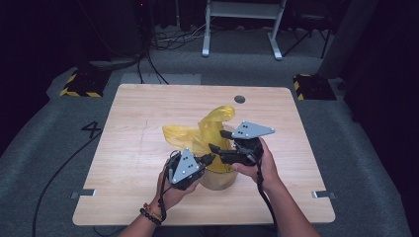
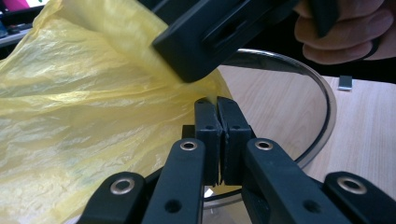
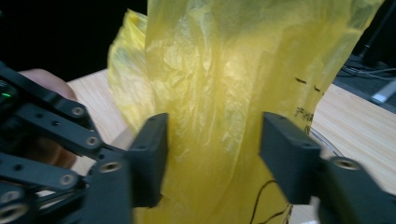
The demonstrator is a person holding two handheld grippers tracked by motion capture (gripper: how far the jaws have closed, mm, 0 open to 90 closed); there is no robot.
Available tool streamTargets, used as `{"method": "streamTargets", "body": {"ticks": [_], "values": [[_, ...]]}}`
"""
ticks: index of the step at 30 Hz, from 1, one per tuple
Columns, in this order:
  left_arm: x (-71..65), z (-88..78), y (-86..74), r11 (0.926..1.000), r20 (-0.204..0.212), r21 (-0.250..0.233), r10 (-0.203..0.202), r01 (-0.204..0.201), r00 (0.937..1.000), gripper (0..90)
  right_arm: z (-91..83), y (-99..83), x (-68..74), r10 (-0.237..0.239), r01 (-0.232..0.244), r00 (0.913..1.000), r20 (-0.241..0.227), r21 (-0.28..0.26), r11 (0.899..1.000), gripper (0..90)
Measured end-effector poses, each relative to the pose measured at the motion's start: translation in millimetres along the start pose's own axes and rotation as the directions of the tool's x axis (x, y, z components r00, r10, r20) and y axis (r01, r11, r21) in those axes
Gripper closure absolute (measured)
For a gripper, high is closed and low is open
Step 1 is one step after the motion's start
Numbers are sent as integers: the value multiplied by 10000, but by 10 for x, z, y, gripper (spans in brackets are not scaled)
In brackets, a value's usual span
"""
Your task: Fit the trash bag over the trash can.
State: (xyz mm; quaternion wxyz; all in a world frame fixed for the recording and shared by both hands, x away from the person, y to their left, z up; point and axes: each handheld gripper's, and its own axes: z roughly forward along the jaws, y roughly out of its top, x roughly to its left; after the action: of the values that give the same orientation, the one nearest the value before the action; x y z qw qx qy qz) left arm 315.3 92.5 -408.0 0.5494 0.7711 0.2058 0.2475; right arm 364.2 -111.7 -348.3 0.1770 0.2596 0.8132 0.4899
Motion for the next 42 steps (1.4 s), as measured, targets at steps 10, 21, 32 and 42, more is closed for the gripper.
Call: {"method": "streamTargets", "body": {"ticks": [10,21,32,42], "values": [[2,-16,-20,9998,-197,-160,-145,142,9997,822,-17,-76,44,-125,126,9999,37,-71,9999,882],[114,-152,-38,9928,-1037,-590,-1102,1045,9885,484,-163,-206,22,-154,153,9999,-14,-384,9991,893],[423,-356,-65,9670,-1247,-1152,-2410,2272,9625,285,-282,-361,65,-588,569,9974,-415,-452,9974,890],[589,-209,22,9695,-631,-589,-2415,2380,9683,280,-347,-498,85,-864,833,9920,-922,-368,9958,884]]}}
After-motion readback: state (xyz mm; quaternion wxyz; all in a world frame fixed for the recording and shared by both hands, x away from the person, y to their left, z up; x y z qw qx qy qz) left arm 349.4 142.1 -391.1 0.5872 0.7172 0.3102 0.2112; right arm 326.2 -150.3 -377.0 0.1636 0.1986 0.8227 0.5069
